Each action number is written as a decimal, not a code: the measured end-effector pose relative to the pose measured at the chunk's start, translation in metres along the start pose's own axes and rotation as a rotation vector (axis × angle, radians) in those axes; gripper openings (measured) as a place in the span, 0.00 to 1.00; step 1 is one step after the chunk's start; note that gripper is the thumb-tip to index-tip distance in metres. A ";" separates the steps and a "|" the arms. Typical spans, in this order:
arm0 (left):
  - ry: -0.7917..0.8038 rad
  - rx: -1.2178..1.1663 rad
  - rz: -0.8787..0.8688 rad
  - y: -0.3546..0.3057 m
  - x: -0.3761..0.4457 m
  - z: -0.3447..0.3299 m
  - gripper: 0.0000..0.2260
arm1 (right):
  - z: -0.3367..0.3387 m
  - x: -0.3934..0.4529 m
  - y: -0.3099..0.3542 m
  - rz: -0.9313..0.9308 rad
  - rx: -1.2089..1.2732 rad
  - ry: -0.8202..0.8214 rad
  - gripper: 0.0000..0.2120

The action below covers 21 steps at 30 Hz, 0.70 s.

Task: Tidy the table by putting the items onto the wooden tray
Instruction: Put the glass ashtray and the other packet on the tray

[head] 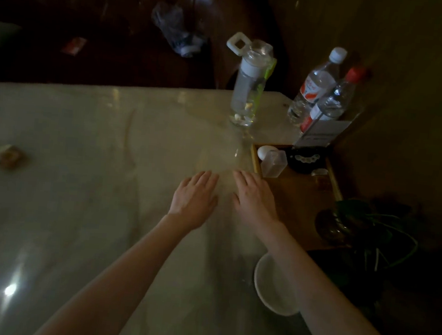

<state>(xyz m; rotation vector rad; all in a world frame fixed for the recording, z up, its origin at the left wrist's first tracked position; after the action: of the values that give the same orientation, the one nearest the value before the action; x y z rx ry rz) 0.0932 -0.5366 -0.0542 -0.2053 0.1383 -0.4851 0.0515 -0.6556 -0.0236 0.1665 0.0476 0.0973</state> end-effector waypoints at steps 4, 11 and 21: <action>-0.080 0.021 0.047 0.055 -0.022 0.041 0.24 | 0.010 0.019 0.050 0.037 -0.024 0.025 0.30; -0.201 0.059 0.153 0.175 -0.065 0.111 0.25 | 0.026 0.059 0.158 0.089 -0.054 -0.053 0.32; -0.288 0.028 0.300 0.345 -0.102 0.155 0.26 | 0.007 0.135 0.299 0.145 -0.007 -0.084 0.31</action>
<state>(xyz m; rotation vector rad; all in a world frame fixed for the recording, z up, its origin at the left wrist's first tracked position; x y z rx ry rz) 0.1861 -0.1643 0.0257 -0.2204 -0.1184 -0.1555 0.1583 -0.3498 0.0282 0.1665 -0.0489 0.2353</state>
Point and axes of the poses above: each hand's wrist, its own x-axis towards the middle knuckle, its own z-axis out of the back of the hand, y = z × x, the point moved 4 cm from there along x, towards the middle knuckle, and after that the axes turned 10 degrees about z, right-handed, at the moved point
